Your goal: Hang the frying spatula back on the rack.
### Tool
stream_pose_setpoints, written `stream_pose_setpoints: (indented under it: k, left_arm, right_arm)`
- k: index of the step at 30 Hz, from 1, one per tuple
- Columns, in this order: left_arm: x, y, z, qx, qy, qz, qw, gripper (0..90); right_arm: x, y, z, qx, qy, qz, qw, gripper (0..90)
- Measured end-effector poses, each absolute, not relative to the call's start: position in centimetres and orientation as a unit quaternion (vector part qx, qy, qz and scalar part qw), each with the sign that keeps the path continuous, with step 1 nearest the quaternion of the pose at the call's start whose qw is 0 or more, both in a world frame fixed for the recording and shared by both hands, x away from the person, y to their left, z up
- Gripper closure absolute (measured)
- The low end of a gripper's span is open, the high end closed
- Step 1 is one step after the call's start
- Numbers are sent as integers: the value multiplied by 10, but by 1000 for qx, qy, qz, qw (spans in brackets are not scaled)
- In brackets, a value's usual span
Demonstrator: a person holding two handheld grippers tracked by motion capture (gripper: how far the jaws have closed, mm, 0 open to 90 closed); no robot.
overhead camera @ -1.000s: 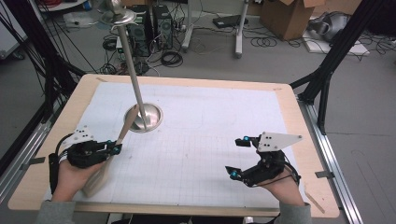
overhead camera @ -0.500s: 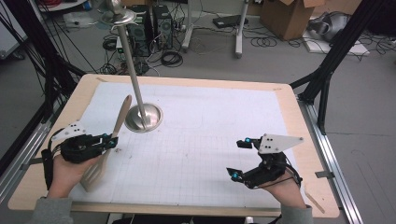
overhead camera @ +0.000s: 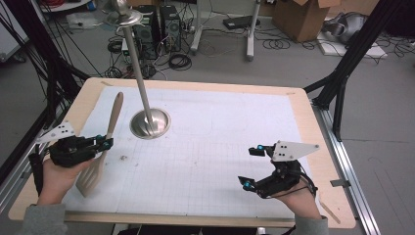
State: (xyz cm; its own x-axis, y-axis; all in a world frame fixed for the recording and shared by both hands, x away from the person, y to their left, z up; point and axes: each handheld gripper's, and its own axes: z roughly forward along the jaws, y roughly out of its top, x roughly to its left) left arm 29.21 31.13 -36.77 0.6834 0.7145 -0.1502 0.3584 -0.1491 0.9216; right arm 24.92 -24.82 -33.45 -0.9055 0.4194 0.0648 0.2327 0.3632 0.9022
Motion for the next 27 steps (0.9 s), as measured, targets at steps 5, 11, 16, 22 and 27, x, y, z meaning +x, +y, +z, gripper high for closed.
stream_pose_setpoints:
  k: [5, 11, 16, 22, 27]
  left_arm:
    - [294, 317, -356, 738, 357, 165, 548, 776]
    - [298, 319, -338, 741, 344, 162, 553, 776]
    - [302, 320, -328, 740, 332, 161, 562, 776]
    - [309, 321, -318, 738, 323, 159, 570, 776]
    - [313, 321, -306, 731, 318, 164, 581, 776]
  right_arm:
    - [249, -247, -335, 197, 822, 527, 90, 72]
    - [250, -246, -335, 198, 822, 526, 89, 72]
    - [250, -246, -335, 198, 822, 527, 89, 72]
    - [249, -247, -334, 197, 821, 529, 89, 72]
    - [249, -249, -334, 195, 820, 530, 91, 72]
